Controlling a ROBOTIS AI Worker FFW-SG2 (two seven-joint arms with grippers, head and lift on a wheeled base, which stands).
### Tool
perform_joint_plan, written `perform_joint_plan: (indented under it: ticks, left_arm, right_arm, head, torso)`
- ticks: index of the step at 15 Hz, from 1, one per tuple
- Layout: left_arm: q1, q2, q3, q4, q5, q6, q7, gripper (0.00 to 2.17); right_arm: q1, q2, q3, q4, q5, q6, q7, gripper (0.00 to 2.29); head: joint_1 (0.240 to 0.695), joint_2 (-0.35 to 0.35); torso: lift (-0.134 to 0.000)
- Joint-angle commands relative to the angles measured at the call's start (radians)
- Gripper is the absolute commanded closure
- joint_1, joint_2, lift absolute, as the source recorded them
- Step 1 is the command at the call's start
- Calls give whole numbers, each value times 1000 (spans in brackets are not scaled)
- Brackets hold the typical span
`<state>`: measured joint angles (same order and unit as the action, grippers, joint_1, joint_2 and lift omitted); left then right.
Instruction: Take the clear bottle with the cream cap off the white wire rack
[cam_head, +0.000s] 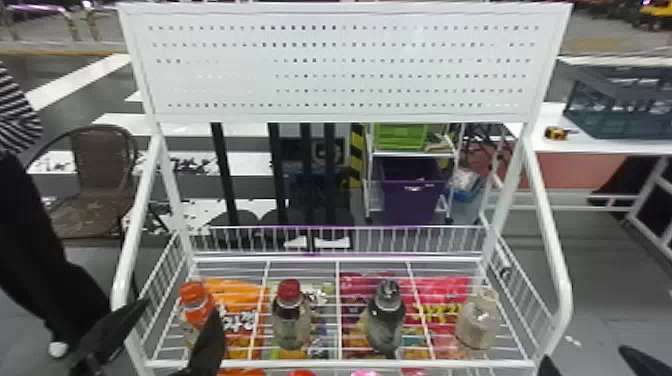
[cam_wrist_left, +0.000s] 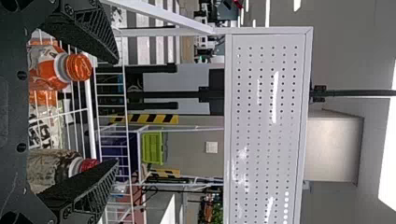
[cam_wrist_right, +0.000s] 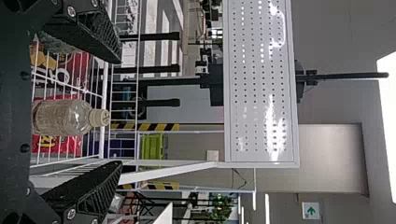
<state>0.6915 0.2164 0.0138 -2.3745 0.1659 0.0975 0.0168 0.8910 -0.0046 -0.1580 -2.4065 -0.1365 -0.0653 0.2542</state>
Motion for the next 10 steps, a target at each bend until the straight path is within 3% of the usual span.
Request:
perform_joint_plan:
  ticks: [1,10]
  left_arm:
    - [0,0,0,1,-11,-3,0,130]
    - [2,0,-1,-2,-16,0,0,130]
  right_arm:
    - [2,2,0,-2,0,-3,0,127]
    - [-11,5,2,40,0,-6,0,127]
  head:
    - [499,0]
    - [499,0]
  torso:
    - [0]
    - [0]
